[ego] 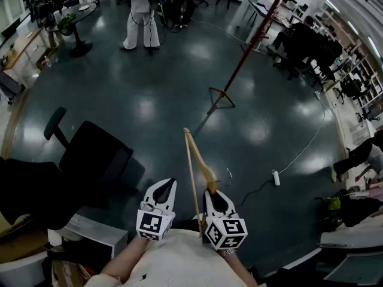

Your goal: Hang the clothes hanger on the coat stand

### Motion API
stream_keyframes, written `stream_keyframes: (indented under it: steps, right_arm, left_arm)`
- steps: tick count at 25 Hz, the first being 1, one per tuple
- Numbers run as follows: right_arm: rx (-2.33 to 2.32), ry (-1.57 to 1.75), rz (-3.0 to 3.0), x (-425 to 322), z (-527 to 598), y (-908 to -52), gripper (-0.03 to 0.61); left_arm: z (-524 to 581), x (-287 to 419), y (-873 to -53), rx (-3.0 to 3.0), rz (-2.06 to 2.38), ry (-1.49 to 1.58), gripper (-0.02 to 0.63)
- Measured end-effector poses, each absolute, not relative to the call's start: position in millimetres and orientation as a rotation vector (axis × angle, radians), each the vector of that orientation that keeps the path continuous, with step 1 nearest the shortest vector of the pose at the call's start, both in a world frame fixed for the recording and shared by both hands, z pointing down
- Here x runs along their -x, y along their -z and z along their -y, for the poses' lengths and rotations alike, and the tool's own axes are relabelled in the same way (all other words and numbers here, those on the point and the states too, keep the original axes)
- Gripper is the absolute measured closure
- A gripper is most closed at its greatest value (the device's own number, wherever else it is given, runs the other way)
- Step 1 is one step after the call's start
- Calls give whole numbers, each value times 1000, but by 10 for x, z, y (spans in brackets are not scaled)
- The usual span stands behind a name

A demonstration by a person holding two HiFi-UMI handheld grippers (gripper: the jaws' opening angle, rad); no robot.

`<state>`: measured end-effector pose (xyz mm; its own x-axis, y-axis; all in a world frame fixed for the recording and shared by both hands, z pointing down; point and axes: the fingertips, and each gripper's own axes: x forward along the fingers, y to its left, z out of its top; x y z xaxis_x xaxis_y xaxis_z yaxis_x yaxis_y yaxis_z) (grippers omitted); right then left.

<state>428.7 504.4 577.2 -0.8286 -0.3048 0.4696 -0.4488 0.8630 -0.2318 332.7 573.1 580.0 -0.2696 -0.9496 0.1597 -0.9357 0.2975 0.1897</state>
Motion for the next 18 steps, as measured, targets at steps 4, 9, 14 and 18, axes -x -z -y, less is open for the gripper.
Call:
stream_keyframes:
  steps: [4, 9, 14, 18]
  right_arm:
    - [-550, -483, 2598, -4281, -5063, -5867, 509]
    - [-539, -495, 2600, -4250, -5027, -5887, 509]
    - [-546, -512, 2586, -4206, -4925, -5948, 509]
    - [-536, -546, 2571, -4076, -4684, -6030, 509]
  left_arm:
    - [-5722, -3288, -5805, -1726, 2318, 72, 601]
    - [-5670, -3357, -5863, -1759, 2297, 66, 601]
    - [-5519, -3394, -5951, -1781, 2244, 18, 601]
    - [-5290, -3339, -5988, -1782, 2237, -5, 601]
